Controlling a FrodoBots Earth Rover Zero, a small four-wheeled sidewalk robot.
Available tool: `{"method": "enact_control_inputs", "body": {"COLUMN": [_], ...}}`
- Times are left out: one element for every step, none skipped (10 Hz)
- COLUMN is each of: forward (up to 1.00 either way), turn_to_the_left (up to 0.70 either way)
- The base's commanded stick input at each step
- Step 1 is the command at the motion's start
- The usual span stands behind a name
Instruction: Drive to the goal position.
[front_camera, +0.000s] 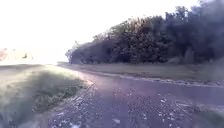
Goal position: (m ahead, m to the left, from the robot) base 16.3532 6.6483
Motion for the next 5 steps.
{"method": "enact_control_inputs", "body": {"forward": [0.70, 0.70, 0.70, 0.70, 0.70], "turn_to_the_left": [0.00, 0.00, 0.00, 0.00, 0.00]}}
